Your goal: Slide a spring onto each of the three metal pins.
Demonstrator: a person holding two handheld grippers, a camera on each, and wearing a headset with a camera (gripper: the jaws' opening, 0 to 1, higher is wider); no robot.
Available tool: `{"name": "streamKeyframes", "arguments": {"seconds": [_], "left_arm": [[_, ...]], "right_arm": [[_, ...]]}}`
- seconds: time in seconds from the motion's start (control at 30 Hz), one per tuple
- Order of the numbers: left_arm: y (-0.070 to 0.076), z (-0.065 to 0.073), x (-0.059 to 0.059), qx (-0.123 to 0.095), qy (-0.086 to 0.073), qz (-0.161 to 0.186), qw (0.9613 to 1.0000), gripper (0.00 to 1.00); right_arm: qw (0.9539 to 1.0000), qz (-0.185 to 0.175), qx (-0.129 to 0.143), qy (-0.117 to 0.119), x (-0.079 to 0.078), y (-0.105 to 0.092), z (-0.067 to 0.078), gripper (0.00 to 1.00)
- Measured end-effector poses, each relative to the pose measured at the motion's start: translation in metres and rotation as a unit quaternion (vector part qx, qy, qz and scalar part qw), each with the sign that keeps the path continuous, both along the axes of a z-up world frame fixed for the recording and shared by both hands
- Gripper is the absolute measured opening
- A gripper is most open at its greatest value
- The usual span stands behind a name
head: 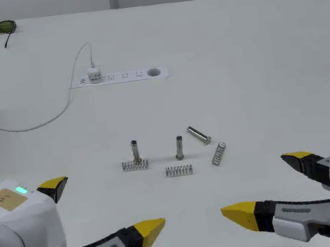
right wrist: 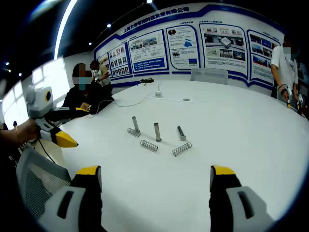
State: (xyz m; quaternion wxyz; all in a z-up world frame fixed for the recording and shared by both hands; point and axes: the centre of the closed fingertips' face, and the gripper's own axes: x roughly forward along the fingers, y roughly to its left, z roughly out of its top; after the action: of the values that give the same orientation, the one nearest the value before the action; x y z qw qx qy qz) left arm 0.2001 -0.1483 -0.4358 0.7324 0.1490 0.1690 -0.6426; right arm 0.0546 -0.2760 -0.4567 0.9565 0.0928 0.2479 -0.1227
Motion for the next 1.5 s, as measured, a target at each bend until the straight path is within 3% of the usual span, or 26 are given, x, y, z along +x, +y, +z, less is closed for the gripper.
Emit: {"name": "streamKeyframes", "arguments": {"seconds": [0.1,0.27,0.4,0.8,1.23,1.5], "left_arm": [[0.000,0.001,0.000,-0.001,-0.003,-0.001,1.0000,1.00],[-0.002,0.007,0.000,-0.016,0.006,0.000,0.9999,1.00],[-0.001,0.005,0.000,-0.007,-0.002,-0.002,1.0000,1.00],[-0.001,0.007,0.000,-0.006,-0.005,-0.002,1.0000,1.00],[-0.003,0.008,0.001,-0.005,-0.003,-0.002,1.0000,0.99],[-0.004,0.008,0.001,-0.008,0.002,0.003,1.0000,0.98]], "right_arm": [[0.9999,-0.001,-0.008,-0.009,0.001,-0.001,0.004,0.93],[0.9999,0.001,-0.011,-0.012,0.001,-0.002,0.005,0.92],[0.9999,0.003,-0.013,-0.008,0.001,-0.002,0.005,0.92],[0.9999,0.002,-0.015,-0.007,0.001,-0.002,0.006,0.92],[0.9999,-0.004,-0.010,-0.007,0.002,-0.005,0.004,0.88],[0.9998,-0.010,-0.018,-0.003,0.006,-0.016,0.006,0.82]]}}
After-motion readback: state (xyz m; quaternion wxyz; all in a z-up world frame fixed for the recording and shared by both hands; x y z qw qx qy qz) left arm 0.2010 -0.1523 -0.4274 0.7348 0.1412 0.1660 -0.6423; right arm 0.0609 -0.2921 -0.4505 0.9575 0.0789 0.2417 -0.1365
